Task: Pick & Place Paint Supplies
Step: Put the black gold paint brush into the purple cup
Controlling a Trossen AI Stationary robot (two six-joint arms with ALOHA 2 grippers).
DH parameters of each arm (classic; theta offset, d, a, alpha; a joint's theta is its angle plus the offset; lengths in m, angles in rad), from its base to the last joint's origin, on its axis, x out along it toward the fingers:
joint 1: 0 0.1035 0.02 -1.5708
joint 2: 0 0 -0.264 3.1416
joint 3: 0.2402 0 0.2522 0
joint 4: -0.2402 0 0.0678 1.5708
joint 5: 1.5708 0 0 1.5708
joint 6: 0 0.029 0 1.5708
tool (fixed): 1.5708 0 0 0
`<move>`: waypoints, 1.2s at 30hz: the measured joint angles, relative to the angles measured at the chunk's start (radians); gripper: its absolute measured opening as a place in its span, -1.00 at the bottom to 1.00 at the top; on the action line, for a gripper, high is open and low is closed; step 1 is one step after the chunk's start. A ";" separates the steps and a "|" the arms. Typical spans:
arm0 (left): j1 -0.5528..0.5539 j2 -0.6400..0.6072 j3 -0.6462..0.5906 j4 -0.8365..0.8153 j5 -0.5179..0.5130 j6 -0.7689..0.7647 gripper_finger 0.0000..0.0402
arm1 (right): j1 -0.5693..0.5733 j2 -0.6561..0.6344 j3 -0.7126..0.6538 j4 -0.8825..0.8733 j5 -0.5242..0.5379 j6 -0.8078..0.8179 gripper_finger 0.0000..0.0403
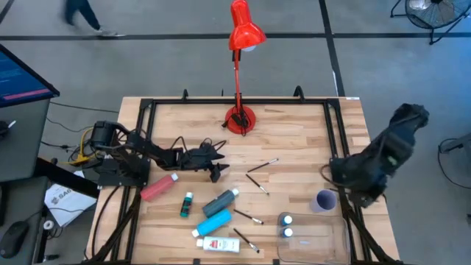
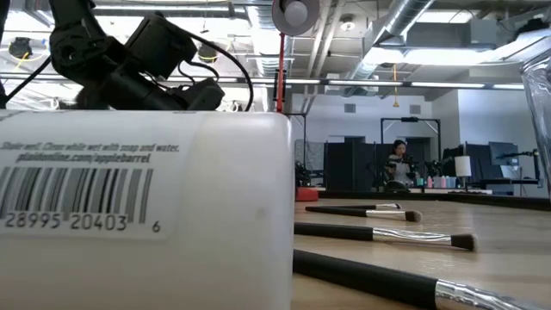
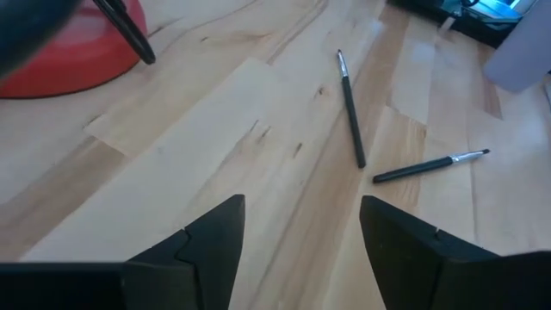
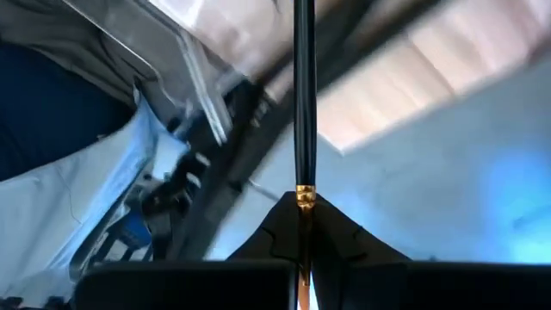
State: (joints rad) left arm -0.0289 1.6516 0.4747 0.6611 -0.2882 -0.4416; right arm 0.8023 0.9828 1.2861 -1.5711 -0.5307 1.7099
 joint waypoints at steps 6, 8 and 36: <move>-0.036 0.000 0.000 0.002 -0.021 -0.017 0.04 | 0.122 -0.060 0.000 -0.001 -0.007 0.228 -1.00; -0.052 0.000 0.000 0.002 -0.035 -0.020 0.04 | 0.142 -0.061 0.000 0.000 -0.007 0.257 -1.00; -0.160 0.000 0.000 0.006 -0.105 -0.091 0.04 | -0.063 0.124 0.002 0.032 -0.134 -0.087 -1.00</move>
State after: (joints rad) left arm -0.1894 1.6517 0.4747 0.6671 -0.3931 -0.5326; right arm 0.7394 1.1067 1.2877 -1.5395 -0.6643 1.6232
